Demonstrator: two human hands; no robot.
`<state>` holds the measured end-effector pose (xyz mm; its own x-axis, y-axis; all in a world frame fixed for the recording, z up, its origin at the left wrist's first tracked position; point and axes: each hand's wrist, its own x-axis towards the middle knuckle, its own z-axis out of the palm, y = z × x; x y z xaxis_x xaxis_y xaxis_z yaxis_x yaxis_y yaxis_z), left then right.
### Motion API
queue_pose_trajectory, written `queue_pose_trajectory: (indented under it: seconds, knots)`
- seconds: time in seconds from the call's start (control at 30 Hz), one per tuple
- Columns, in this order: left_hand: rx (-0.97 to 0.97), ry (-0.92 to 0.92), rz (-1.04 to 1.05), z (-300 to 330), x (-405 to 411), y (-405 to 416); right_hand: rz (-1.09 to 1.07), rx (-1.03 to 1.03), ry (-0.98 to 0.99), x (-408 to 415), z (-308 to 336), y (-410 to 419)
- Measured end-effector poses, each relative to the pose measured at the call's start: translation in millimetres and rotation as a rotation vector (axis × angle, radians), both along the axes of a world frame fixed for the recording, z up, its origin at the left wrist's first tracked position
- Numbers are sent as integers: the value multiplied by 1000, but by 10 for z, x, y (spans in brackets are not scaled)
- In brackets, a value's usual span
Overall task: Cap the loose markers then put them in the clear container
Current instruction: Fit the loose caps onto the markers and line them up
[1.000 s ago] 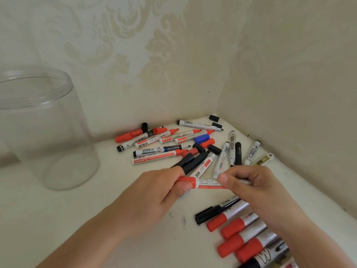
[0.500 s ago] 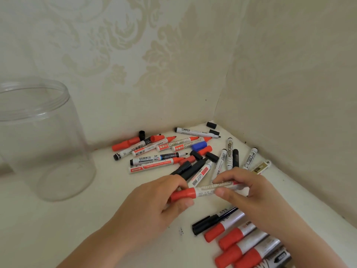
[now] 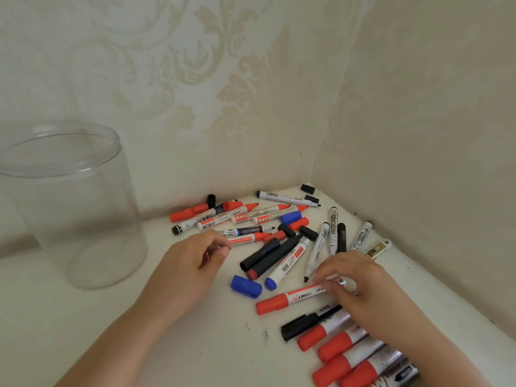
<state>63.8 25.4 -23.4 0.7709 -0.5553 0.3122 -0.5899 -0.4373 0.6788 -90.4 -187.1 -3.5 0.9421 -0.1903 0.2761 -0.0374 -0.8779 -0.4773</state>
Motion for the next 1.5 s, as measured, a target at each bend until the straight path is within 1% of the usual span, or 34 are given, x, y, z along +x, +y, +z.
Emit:
queue_pose_trajectory:
  seconds: [0.1,0.23,0.33,0.47,0.53,0.67,0.77,0.87,0.93,0.97,1.03,1.3,1.37,1.43,1.47,1.5]
  knots:
    - [44,18,-69,6,-35,-11,3,-5,38,-11,47,82]
    - [166,-2,-221,7,-102,-49,91,-83,180,4,26,162]
    - [174,-29,-297,-20,-106,-68,113,-57,233,-4,66,178]
    - [222,-12,-330,-51,-115,-77,135,-44,308,-51,144,197]
    - [215,-15,-321,-46,-114,-75,123,-42,293,-64,175,188]
    - [128,-18,-257,5,-100,-79,28,-61,132,-45,128,170]
    - [-6,78,-199,61,-143,-102,50,-175,42,51,28,249]
    - [-147,235,-148,74,-169,-106,66,-305,59,202,-5,347]
    - [-241,322,-119,84,-169,-115,70,-348,72,282,5,415]
    - [-295,371,-104,91,-170,-118,76,-348,92,302,17,454]
    - [-369,455,-72,121,-175,-123,101,-409,154,327,30,531]
    - [-441,573,-41,181,-176,-117,284,-630,164,273,34,601]
    - [-466,600,-33,188,-174,-110,242,-593,27,240,48,559]
    - [-489,604,-49,197,-168,-92,172,-489,-216,158,71,453]
    - [-494,606,-62,203,-163,-85,101,-354,-343,102,106,416]
    - [-491,607,-74,208,-163,-83,2,-143,-441,43,169,397]
